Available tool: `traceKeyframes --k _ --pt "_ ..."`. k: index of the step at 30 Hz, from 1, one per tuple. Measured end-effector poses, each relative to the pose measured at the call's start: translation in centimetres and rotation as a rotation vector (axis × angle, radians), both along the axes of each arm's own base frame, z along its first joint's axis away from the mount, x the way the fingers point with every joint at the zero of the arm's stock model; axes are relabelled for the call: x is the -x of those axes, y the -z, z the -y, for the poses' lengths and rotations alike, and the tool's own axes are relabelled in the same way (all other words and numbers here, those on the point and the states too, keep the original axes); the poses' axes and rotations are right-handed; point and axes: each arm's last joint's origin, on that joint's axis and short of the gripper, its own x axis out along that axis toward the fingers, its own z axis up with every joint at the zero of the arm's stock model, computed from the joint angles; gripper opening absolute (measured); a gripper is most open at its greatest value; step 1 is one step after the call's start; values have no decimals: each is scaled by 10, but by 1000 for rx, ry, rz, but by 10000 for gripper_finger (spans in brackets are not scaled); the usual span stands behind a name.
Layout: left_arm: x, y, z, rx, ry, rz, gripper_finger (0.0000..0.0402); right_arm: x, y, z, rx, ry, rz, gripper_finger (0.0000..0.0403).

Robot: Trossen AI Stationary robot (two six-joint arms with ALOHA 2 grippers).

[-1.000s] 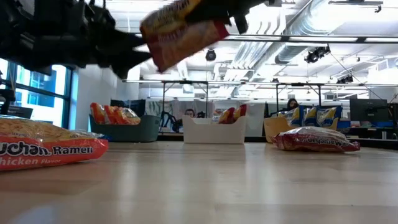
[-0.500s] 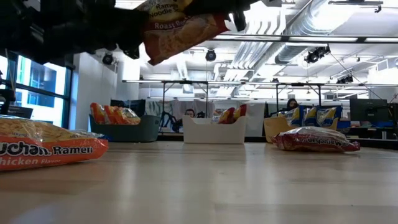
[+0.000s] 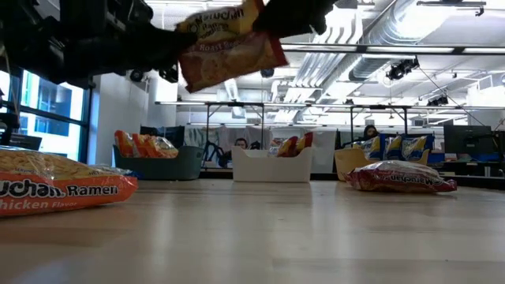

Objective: Sort Maruchan noodles
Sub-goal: Put the red noodle pack into the white bin

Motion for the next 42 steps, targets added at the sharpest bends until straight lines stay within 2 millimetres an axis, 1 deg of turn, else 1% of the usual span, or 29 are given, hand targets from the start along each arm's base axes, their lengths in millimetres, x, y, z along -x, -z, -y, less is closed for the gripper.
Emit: traceKeyframes --k 3,5,7,10,13,17,21,23,28,32,36,39,42 --pt "1 4 -6 46 1 -50 14 5 -20 8 -29 14 -118 217" --pt "1 7 -9 69 -10 -84 13 3 -36 16 -63 17 -165 236" --pt "1 10 -11 84 -20 -116 12 -4 -47 24 -93 -6 -204 250" --pt "1 10 -12 86 -25 -120 12 -20 -54 36 -126 -60 -272 264" --pt "1 10 -12 87 -26 -120 11 -37 -61 49 -153 -102 -337 268" --pt "1 13 -13 99 -31 -145 11 -64 -51 62 -164 -142 -468 268" --pt "2 15 -16 127 -51 -168 11 -86 -53 70 -185 -185 -508 268" --pt "2 16 -18 135 -62 -177 10 -96 -49 73 -202 -191 -539 268" --pt "2 15 -19 144 -66 -176 10 -112 -41 83 -289 -232 -580 268" --pt "2 16 -19 157 -65 -180 11 -122 -27 89 -332 -241 -625 265" --pt "3 16 -19 161 -66 -186 12 -124 -19 90 -346 -239 -651 237" --pt "3 17 -19 163 -65 -193 12 -124 -16 90 -367 -216 -656 198" --pt "3 18 -19 165 -70 -204 13 -124 -17 90 -374 -208 -652 150"
